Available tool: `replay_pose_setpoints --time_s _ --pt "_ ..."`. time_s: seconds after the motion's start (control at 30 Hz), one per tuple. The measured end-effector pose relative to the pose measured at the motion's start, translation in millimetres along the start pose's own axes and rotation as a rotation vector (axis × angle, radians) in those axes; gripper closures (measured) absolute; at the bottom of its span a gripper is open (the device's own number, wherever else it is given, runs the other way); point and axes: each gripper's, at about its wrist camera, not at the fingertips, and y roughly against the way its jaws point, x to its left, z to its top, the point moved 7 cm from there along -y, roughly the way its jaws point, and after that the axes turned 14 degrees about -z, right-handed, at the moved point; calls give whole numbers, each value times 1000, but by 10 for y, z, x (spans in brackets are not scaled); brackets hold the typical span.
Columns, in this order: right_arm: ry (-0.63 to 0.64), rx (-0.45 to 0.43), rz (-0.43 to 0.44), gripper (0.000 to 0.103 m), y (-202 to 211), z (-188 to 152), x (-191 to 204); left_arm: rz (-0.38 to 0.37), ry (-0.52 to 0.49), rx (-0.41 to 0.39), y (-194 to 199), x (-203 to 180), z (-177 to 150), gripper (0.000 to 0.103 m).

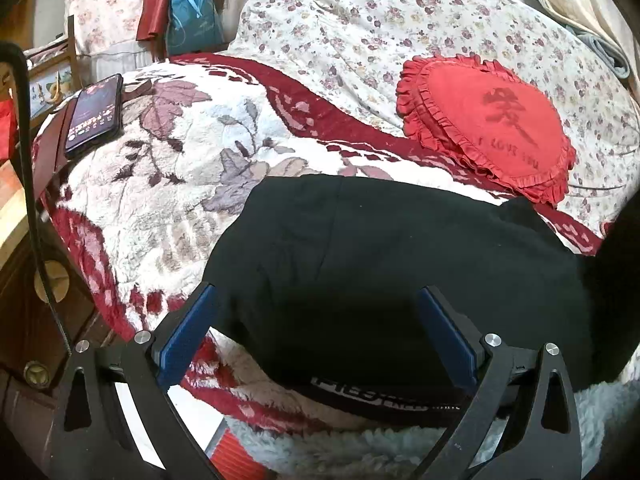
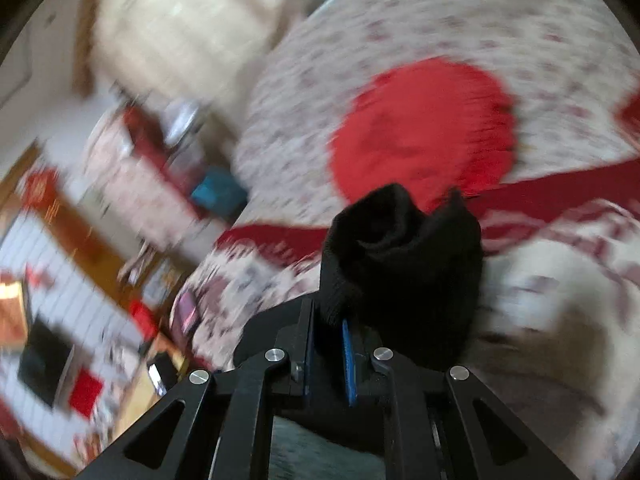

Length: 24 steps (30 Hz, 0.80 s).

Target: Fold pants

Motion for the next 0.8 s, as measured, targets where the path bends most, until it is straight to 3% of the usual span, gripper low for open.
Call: replay_pose_setpoints --time_s 0.23,0.43,0.53,0.67,0.8 --pt "225 204 59 92 -907 -497 871 16 10 12 27 34 -67 3" --pt "332 326 11 92 -1417 -967 1003 27 19 18 38 67 -87 3" --pt "395 345 -71 91 -1557 -1112 905 30 8 29 22 51 -94 3" --pt "346 381 -5 81 -1540 -1142 889 32 -26 17 60 14 -57 3" --pt "208 341 122 81 -1127 -954 790 -1 -71 -42 198 -30 96 3"
